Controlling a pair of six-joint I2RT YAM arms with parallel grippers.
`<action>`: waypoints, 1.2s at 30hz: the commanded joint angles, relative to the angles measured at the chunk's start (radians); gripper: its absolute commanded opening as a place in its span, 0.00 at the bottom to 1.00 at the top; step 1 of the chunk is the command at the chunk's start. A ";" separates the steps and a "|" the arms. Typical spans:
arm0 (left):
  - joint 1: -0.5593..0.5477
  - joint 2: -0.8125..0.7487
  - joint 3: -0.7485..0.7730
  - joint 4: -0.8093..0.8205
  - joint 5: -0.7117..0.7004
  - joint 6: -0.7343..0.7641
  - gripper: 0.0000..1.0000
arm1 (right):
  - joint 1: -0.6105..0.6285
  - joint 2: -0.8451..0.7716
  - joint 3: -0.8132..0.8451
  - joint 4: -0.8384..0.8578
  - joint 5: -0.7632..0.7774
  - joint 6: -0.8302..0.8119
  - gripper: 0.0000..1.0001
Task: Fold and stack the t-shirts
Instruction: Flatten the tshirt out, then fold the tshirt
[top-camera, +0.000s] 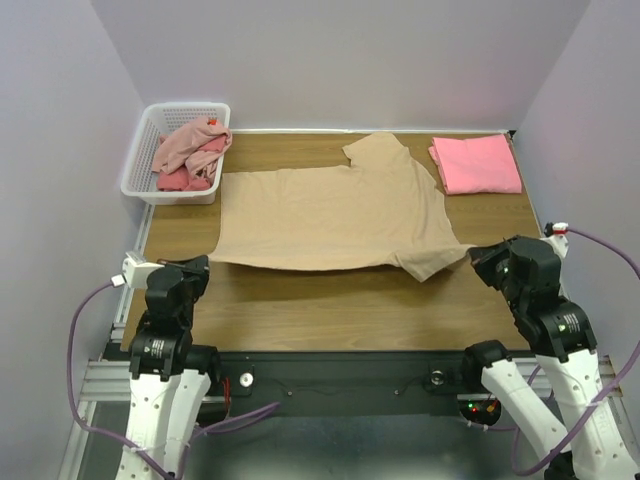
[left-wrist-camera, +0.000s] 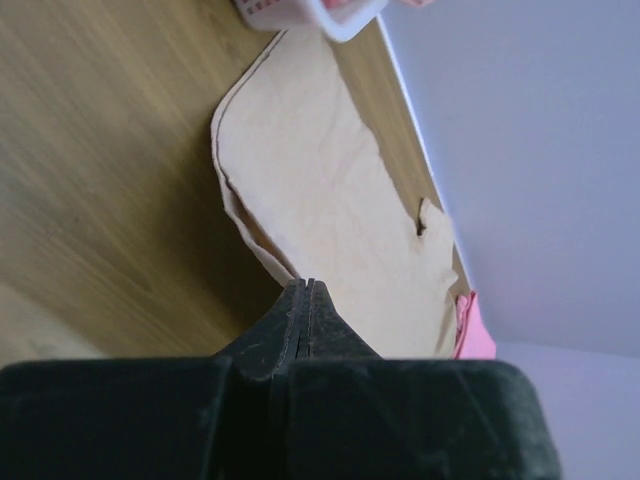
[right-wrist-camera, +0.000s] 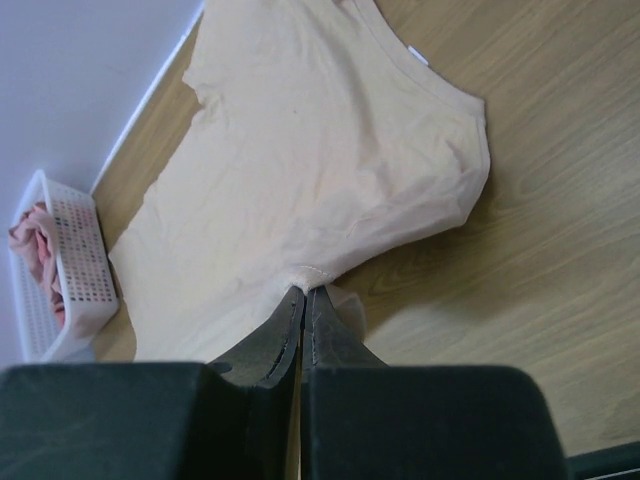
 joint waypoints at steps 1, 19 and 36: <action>0.007 -0.064 -0.086 -0.075 0.017 -0.028 0.00 | -0.002 -0.036 -0.032 -0.004 -0.046 0.013 0.00; -0.001 0.039 -0.204 -0.098 -0.045 -0.189 0.00 | -0.002 0.006 -0.135 -0.087 0.004 0.065 0.00; -0.001 0.319 -0.176 0.145 -0.110 -0.159 0.00 | -0.002 0.341 -0.051 0.206 0.124 -0.030 0.00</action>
